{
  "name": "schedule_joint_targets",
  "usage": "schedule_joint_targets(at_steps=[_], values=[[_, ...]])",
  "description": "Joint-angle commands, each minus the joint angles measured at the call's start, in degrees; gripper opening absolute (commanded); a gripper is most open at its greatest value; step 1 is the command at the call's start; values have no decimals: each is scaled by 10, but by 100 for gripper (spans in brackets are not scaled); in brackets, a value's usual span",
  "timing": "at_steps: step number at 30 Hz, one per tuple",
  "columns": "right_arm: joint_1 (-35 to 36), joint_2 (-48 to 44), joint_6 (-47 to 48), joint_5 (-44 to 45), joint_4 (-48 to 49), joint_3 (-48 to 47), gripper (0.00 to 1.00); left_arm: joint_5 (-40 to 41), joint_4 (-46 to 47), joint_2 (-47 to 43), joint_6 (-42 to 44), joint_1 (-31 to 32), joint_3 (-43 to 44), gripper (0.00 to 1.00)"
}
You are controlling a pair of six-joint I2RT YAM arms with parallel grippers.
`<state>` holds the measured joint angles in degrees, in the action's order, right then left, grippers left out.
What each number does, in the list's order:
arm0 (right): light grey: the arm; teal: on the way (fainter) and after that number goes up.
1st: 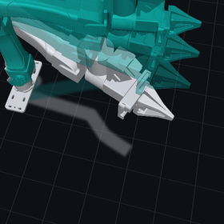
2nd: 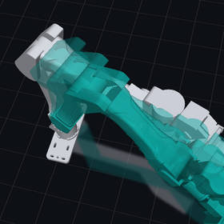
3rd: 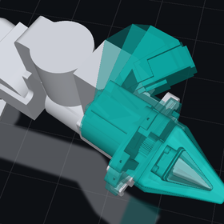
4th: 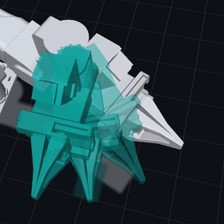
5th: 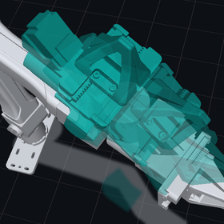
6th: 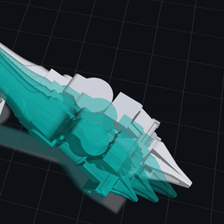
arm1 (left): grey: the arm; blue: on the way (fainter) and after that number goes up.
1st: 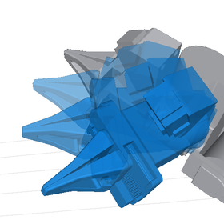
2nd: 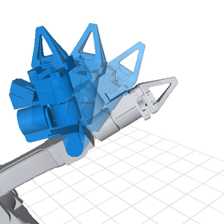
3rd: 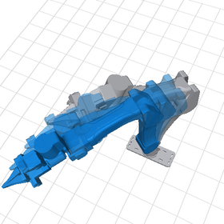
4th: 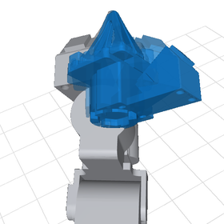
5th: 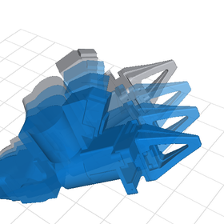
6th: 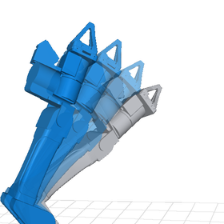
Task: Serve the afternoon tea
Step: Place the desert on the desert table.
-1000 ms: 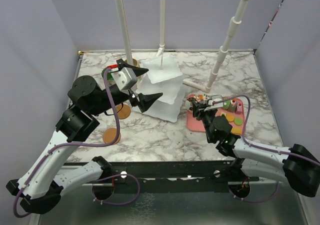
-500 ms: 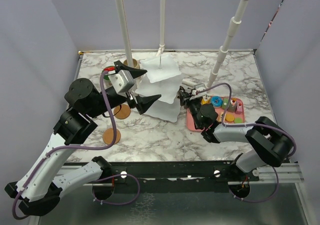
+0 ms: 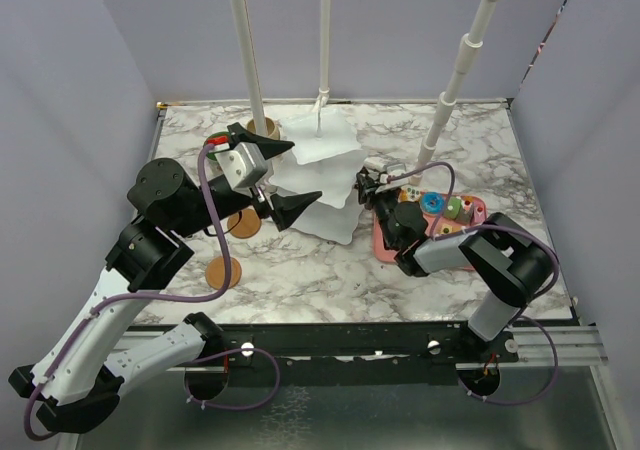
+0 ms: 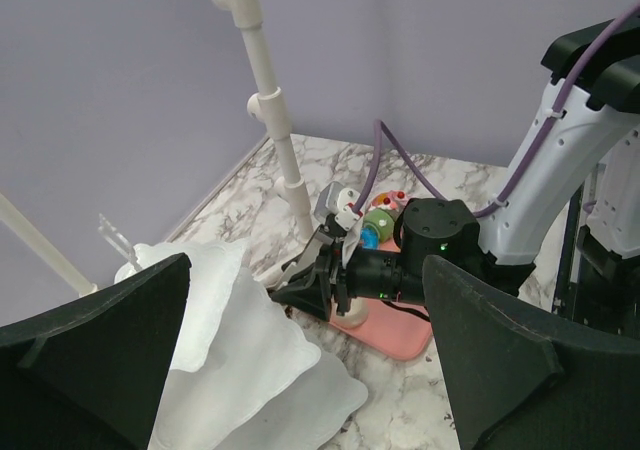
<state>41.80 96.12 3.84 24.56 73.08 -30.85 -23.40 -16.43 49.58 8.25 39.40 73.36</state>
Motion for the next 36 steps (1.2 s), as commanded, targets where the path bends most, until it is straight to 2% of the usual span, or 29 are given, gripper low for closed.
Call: schedule_joint_targets(at_steps=[1,11,19,30,36], values=[[0,43,-8,-23,41,-26,39,-16,-10,-10,6,1,3,99],[0,76,-45,-39,2,-48,40,-19,-20,-13,5,2,11,99],[1,72,-82,-5,-40,-43,43,-27,-20,-13,4,2,12,99],[0,48,-104,-6,67,22,45,-29,-21,-10,1,2,13,99],[0,12,-102,-26,67,25,46,-29,-21,-9,0,1,13,99]])
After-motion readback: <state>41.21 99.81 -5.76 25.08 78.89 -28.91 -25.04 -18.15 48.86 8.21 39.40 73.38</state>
